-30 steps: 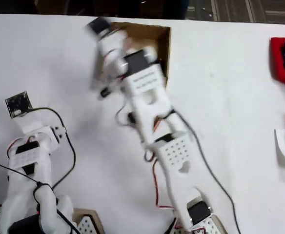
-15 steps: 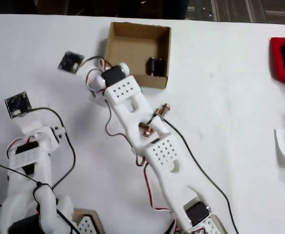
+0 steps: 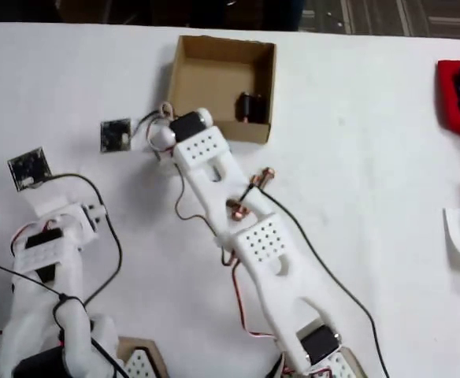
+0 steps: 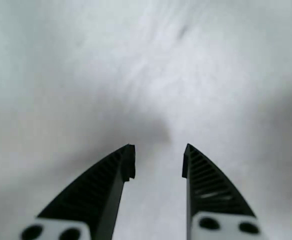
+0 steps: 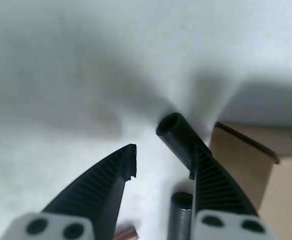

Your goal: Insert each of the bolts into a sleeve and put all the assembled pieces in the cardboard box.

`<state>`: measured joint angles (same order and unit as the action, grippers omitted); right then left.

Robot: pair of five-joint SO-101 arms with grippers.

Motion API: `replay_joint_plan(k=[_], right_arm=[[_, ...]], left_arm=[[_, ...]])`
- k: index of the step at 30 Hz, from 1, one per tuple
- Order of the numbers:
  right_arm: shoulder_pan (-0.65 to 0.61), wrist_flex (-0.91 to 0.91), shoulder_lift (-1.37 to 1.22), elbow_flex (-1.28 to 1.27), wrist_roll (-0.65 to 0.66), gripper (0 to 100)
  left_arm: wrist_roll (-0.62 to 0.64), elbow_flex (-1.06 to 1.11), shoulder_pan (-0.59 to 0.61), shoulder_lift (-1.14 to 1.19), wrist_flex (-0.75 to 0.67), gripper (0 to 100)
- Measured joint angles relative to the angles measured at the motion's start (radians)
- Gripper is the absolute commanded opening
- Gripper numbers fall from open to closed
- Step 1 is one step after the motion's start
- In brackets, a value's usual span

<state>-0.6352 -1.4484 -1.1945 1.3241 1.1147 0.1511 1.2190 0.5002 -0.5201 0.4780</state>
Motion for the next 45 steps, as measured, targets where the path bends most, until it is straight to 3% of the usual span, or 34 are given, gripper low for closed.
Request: replay_joint_plan(k=[31, 36, 45], right_arm=[[0.012, 0.138, -0.087, 0.002, 0.057, 16.6], [0.009, 0.048, -0.087, 0.015, 0.061, 16.6], [-0.011, -0.281, -0.089, 0.132, 0.063, 16.6]], left_arm=[[0.0, 0.0, -0.005, 0.0, 0.0, 17], [0.0, 0.0, -0.006, 0.0, 0.0, 17], [0.0, 0.0, -0.006, 0.0, 0.0, 17]])
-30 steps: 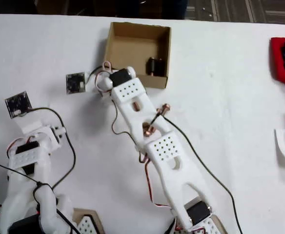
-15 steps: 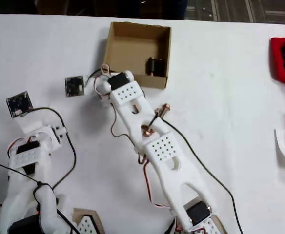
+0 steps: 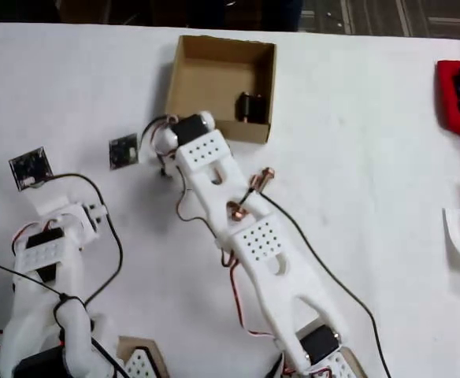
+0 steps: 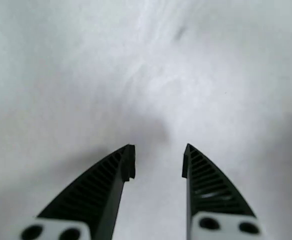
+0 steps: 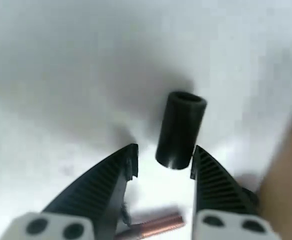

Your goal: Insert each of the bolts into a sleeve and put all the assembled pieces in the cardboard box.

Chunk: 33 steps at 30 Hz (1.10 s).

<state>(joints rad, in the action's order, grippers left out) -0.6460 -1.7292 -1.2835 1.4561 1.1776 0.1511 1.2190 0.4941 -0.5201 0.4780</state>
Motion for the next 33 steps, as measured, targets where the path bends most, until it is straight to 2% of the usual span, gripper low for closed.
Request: replay_joint_plan(k=[15, 27, 29, 32, 33], right_arm=[[-0.075, -0.014, 0.034, 0.066, -0.029, 16.8], [-0.077, -0.014, -0.028, 0.064, -0.068, 16.3], [-0.077, -0.014, -0.028, 0.064, -0.068, 12.3], [-0.075, -0.014, -0.028, 0.064, -0.068, 1.0], [-0.074, -0.014, -0.028, 0.064, -0.068, 2.4]], left_arm=[[0.0, 0.0, 0.0, 0.0, 0.0, 17], [0.0, 0.0, 0.0, 0.0, 0.0, 17], [0.0, 0.0, 0.0, 0.0, 0.0, 17], [0.0, 0.0, 0.0, 0.0, 0.0, 17], [0.0, 0.0, 0.0, 0.0, 0.0, 17]])
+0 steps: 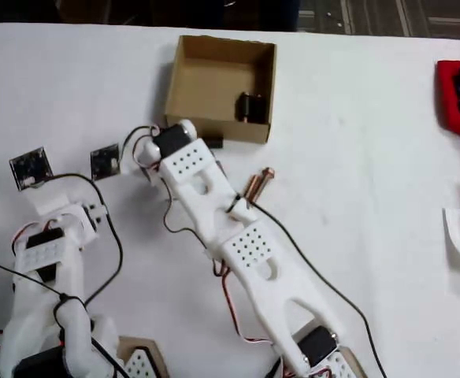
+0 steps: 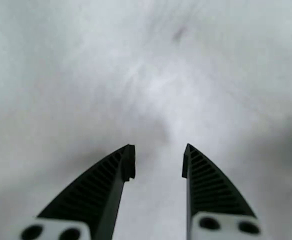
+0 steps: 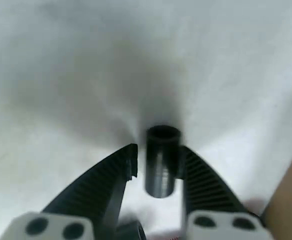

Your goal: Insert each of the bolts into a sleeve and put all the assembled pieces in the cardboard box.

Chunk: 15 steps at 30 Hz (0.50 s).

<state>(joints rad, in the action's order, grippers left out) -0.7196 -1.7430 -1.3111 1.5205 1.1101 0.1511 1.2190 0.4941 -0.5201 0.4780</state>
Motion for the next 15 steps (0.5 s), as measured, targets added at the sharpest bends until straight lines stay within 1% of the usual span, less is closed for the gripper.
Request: replay_joint_plan(k=[15], right_arm=[[-0.009, 0.0, 0.002, -0.015, 0.002, 2.0]], left_arm=[[0.0, 0.0, 0.0, 0.0, 0.0, 17]])
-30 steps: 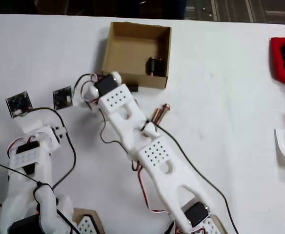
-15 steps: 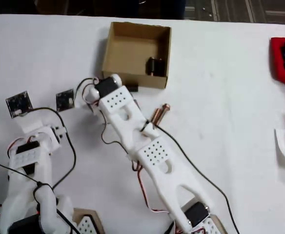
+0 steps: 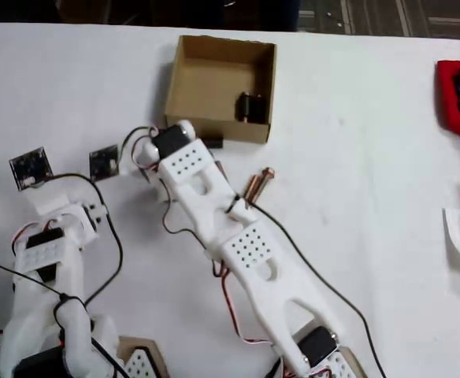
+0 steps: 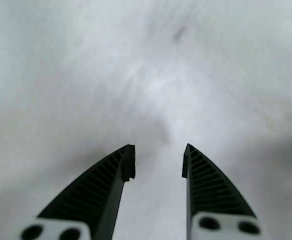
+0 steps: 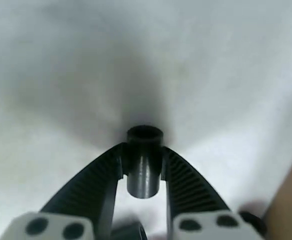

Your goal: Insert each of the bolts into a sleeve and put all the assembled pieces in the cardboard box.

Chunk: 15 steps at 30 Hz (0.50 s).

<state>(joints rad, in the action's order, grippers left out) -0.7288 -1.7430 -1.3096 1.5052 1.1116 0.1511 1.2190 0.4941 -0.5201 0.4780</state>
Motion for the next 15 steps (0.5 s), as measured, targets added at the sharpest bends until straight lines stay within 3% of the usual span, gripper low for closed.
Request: replay_joint_plan(k=[4, 10, 15], right_arm=[[-0.002, 0.0, 0.0, 0.011, -0.061, 1.9], [0.08, -0.003, 0.049, 0.107, -0.422, 1.9], [0.186, -0.003, 0.195, 0.094, -0.603, 1.9]], left_arm=[[0.0, 0.0, 0.0, 0.0, 0.0, 17], [0.0, 0.0, 0.0, 0.0, 0.0, 17], [0.0, 0.0, 0.0, 0.0, 0.0, 17]])
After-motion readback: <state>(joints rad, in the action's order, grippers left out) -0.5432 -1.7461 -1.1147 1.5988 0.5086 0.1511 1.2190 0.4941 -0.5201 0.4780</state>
